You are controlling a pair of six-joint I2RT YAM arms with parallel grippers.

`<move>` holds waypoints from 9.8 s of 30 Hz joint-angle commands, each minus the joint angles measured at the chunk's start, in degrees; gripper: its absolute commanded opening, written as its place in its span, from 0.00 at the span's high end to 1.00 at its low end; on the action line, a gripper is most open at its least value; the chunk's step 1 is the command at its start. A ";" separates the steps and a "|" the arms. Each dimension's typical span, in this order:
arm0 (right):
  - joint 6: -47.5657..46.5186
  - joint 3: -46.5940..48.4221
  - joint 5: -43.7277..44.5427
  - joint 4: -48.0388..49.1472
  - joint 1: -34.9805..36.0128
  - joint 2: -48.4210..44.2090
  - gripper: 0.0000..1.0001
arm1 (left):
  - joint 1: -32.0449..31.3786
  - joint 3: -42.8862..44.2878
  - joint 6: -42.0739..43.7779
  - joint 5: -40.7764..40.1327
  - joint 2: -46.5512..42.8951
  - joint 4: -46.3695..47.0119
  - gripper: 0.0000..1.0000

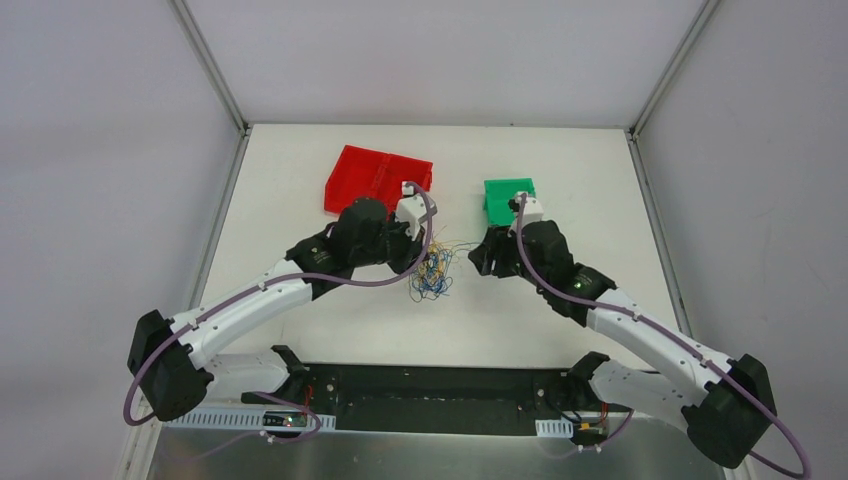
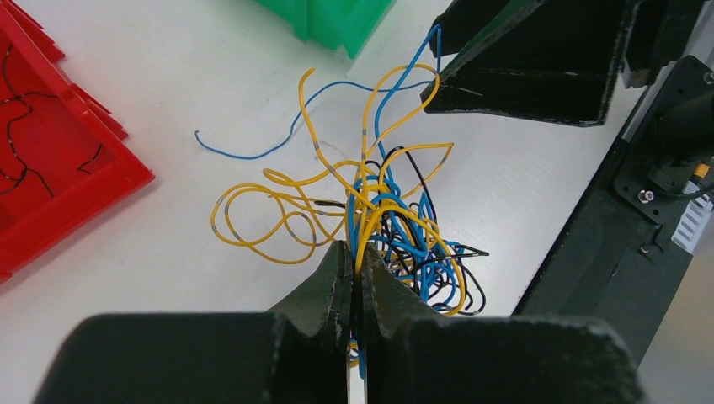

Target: Untangle the cables

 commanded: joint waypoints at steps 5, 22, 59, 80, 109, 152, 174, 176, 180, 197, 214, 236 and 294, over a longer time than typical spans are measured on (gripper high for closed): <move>0.88 0.47 2.29 5.68 0.14 1.36 0.79 | 0.02 -1.37 -0.85 3.92 -2.78 5.30 1.00; 15.47 -6.45 45.33 -9.30 -6.22 -32.48 1.00 | 4.92 -6.58 -16.80 -51.07 -5.95 1.00 1.00; 6.18 21.20 23.93 -11.70 -6.28 -16.14 1.00 | 7.77 -11.98 -27.73 -53.98 -17.70 -1.04 1.00; 3.86 29.99 30.74 -4.27 -10.37 2.84 1.00 | 7.72 -12.24 -26.94 -54.64 -17.50 -0.79 1.00; 9.50 28.37 20.70 -10.43 -17.10 26.33 1.00 | 7.72 -12.59 -26.68 -54.91 -17.51 -0.51 1.00; 13.22 32.94 17.11 -14.20 -20.85 43.99 0.74 | 7.72 -12.52 -26.24 -54.50 -17.18 -0.45 1.00; 0.80 36.81 25.17 -15.30 -8.83 36.18 0.24 | 7.72 -12.41 -25.87 -54.76 -16.48 -0.13 1.00; -4.70 41.41 34.08 -18.05 -4.52 40.06 0.24 | 7.74 -12.41 -25.80 -54.83 -16.47 -0.12 1.00; -13.29 51.89 51.31 -23.93 1.96 51.32 0.26 | 7.72 -12.41 -25.71 -55.39 -16.39 -0.08 1.00; -42.54 53.69 68.03 -1.98 6.09 70.09 0.42 | 7.72 -12.45 -25.45 -55.62 -16.13 -0.01 1.00; -45.81 53.03 65.59 -0.57 7.92 72.84 0.45 | 7.72 -12.41 -25.18 -55.34 -16.54 0.01 1.00; -38.07 49.15 62.26 -2.65 5.95 63.89 1.00 | 7.72 -12.32 -25.07 -55.12 -16.19 0.09 1.00; 1.54 13.36 -6.29 -1.44 -4.79 9.00 0.29 | 7.72 -13.62 -14.84 -7.37 -12.18 17.05 1.00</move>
